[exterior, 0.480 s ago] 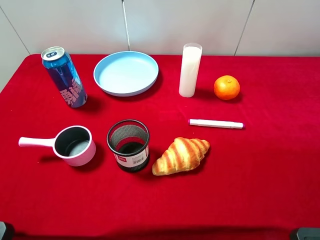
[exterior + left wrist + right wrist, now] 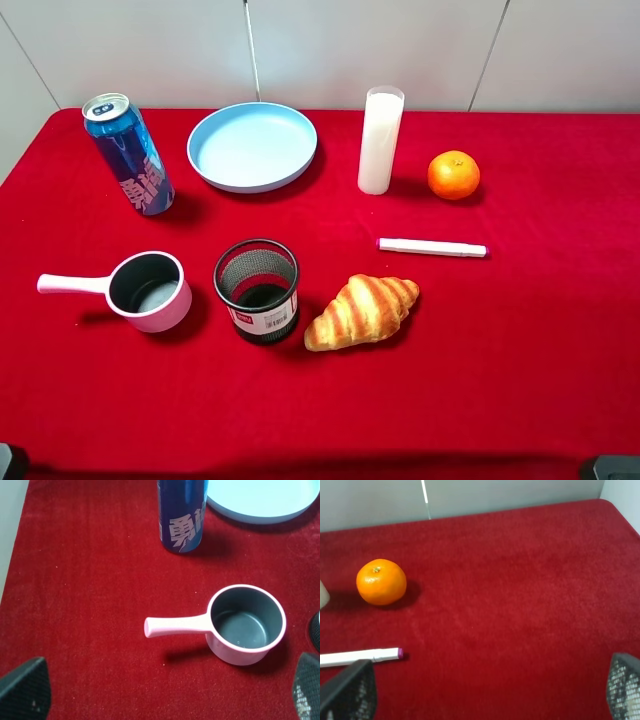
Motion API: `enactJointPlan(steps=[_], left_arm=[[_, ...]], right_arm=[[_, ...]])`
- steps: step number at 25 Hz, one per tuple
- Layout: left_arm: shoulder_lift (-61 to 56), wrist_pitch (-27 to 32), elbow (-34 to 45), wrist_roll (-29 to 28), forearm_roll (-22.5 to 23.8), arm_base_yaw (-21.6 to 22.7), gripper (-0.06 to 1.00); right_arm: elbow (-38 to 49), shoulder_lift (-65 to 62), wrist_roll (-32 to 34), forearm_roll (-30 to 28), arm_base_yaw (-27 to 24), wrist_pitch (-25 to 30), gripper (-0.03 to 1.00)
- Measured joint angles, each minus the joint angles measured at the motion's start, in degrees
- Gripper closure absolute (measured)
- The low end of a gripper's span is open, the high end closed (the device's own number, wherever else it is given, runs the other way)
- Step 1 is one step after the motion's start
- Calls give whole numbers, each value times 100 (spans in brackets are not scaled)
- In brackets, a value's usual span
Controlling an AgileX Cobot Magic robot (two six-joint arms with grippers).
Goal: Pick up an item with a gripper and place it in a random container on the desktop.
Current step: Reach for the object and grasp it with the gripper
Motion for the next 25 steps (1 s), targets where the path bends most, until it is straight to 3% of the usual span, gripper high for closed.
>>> enactJointPlan(steps=[7, 25], left_arm=[[0, 0, 0, 0, 0, 0, -1], [0, 0, 0, 0, 0, 0, -1]], right_arm=[[-118, 491, -35, 156, 0, -11, 28], [-2033, 4093, -451, 449, 0, -135, 28]])
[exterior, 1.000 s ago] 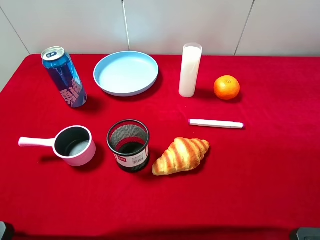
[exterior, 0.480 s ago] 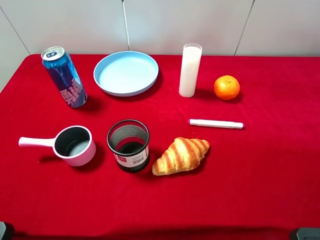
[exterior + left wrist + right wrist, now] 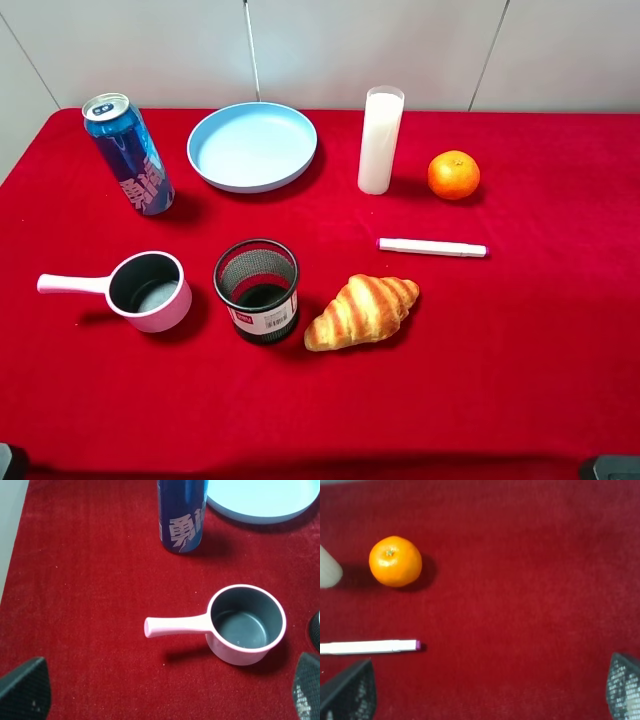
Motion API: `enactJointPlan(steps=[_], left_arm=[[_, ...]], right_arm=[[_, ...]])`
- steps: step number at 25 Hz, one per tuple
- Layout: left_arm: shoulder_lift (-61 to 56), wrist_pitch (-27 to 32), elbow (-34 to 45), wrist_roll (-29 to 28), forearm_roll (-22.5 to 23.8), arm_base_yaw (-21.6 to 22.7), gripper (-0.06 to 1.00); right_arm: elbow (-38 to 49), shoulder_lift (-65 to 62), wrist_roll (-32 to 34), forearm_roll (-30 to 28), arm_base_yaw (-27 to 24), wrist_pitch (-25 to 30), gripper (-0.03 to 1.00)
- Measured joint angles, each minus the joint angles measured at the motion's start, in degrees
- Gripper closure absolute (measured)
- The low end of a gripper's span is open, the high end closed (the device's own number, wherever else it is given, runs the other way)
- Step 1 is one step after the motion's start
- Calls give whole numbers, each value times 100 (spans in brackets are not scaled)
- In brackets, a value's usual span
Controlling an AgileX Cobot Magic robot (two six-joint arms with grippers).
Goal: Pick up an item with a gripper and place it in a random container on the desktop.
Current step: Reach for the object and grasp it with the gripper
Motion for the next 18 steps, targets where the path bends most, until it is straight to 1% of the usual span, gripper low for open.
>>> enactJointPlan(steps=[9, 18], left_arm=[[0, 0, 0, 0, 0, 0, -1], [0, 0, 0, 0, 0, 0, -1]], right_arm=[[-929, 1662, -111, 239, 0, 11, 28], [-1912, 2977, -218, 362, 28, 110, 28]])
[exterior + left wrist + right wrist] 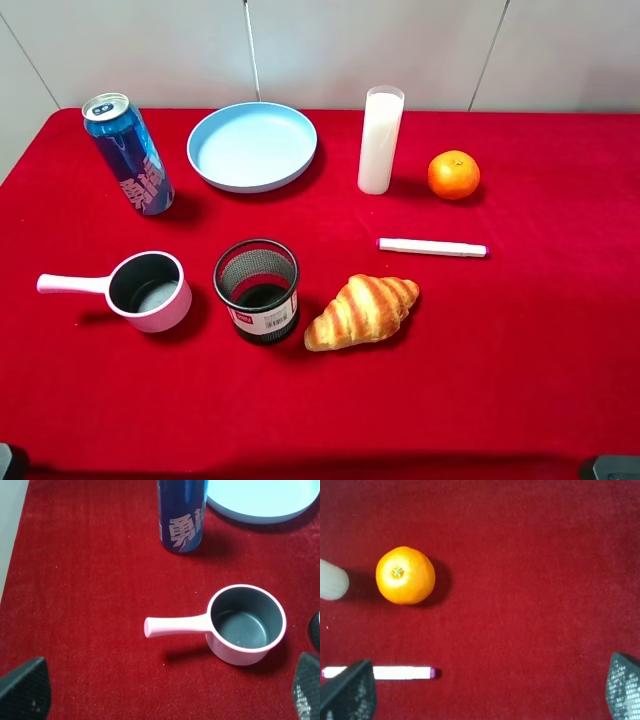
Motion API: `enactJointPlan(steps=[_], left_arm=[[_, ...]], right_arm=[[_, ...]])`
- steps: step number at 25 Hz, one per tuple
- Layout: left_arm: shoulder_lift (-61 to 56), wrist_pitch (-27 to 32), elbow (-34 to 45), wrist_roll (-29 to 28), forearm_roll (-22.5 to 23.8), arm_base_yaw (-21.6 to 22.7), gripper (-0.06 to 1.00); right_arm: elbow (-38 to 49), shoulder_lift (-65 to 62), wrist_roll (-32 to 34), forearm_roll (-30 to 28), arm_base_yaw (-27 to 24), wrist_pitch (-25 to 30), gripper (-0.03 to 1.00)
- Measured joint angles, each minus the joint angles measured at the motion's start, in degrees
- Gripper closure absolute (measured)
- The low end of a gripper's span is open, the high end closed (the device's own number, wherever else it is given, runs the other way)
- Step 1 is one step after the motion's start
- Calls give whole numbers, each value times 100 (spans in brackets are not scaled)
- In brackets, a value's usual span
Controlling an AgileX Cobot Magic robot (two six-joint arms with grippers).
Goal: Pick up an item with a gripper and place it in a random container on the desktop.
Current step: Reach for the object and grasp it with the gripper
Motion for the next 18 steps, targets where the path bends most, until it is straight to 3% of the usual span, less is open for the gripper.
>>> enactJointPlan(steps=[6, 18], left_arm=[[0, 0, 0, 0, 0, 0, -1], [0, 0, 0, 0, 0, 0, -1]], right_arm=[[-447, 746, 36, -84, 237, -122, 28], [-477, 1840, 322, -190, 237, -344, 28]])
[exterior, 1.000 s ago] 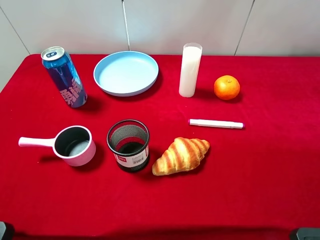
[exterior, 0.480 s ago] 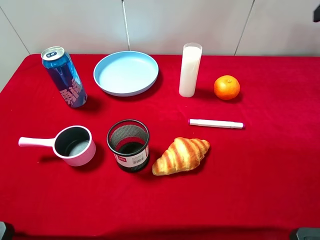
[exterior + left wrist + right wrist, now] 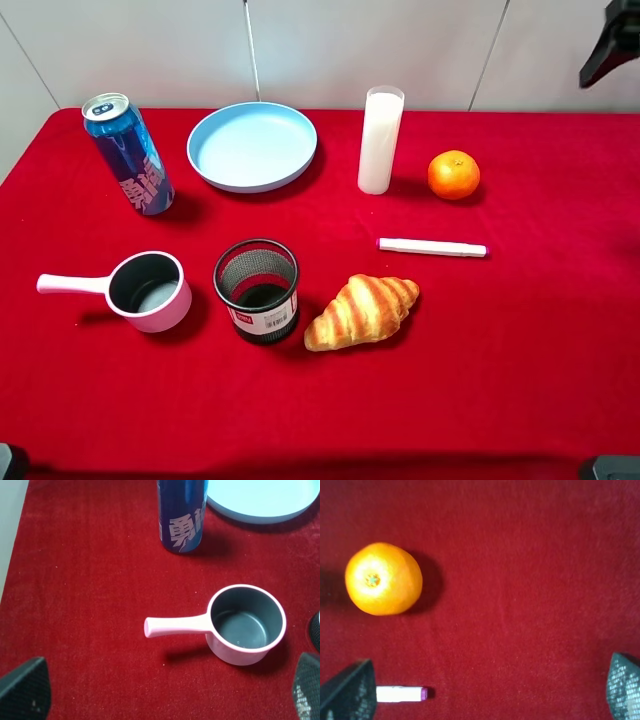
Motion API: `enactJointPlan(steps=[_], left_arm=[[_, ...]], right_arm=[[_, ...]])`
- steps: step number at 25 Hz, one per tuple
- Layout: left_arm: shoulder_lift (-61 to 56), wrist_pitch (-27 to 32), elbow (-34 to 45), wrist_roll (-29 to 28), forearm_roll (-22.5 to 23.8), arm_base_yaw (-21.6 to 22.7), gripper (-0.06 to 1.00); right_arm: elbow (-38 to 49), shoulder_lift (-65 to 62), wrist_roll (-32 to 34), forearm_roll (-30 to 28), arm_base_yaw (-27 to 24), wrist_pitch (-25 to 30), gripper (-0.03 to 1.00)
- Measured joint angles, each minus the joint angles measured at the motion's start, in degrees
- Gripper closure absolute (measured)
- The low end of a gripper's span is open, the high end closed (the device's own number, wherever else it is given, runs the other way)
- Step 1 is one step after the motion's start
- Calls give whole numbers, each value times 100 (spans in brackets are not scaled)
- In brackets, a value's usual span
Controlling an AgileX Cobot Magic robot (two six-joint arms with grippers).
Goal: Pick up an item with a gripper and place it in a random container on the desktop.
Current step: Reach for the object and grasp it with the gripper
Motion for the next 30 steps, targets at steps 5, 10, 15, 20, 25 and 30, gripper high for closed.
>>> enactJointPlan(steps=[5, 10, 15, 20, 25, 30], left_arm=[[0, 0, 0, 0, 0, 0, -1], [0, 0, 0, 0, 0, 0, -1], [0, 0, 0, 0, 0, 0, -1], [0, 0, 0, 5, 0, 0, -1], [0, 0, 0, 5, 0, 0, -1], [0, 0, 0, 5, 0, 0, -1]], right_arm=[[-60, 395, 177, -212, 227, -55, 28], [-391, 847, 499, -573, 592, -20, 28], [-772, 1338, 554, -678, 888, 24, 28], [-1096, 1791, 554, -693, 1056, 35, 28], [-1244, 2170, 420, -577, 1066, 23, 28], [-1244, 2420, 268, -440, 1077, -23, 28]])
